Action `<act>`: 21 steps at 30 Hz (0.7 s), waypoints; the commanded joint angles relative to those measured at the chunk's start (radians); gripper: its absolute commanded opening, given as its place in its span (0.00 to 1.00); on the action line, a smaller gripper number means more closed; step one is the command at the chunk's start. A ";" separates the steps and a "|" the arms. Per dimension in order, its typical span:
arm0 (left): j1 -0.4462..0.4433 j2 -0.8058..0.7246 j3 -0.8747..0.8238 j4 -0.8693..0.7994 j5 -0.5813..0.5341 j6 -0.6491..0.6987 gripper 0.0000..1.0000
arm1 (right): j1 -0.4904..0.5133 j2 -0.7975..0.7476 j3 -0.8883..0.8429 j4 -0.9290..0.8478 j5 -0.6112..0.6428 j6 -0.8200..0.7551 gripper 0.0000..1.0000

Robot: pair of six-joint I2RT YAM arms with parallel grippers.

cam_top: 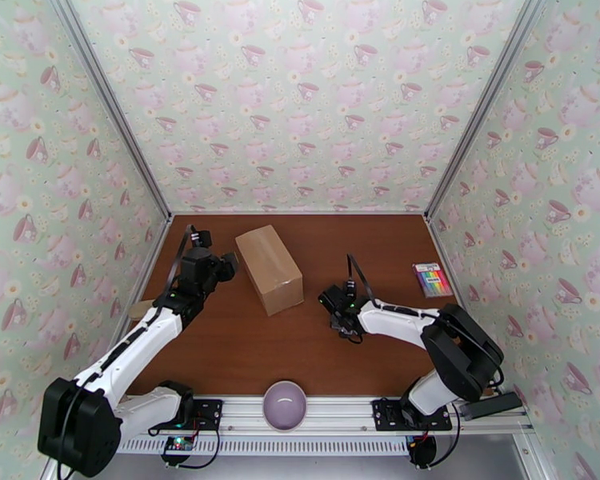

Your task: Unpack the express box

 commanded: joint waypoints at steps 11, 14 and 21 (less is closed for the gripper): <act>-0.007 -0.060 0.052 -0.037 -0.041 0.024 0.64 | 0.007 0.026 0.008 -0.031 -0.018 -0.001 0.25; -0.010 -0.074 0.067 -0.053 -0.015 0.023 0.64 | 0.006 -0.002 0.022 -0.052 -0.012 -0.017 0.24; -0.019 -0.059 0.155 -0.109 0.137 0.020 0.62 | 0.006 -0.111 0.120 -0.134 -0.025 -0.119 0.23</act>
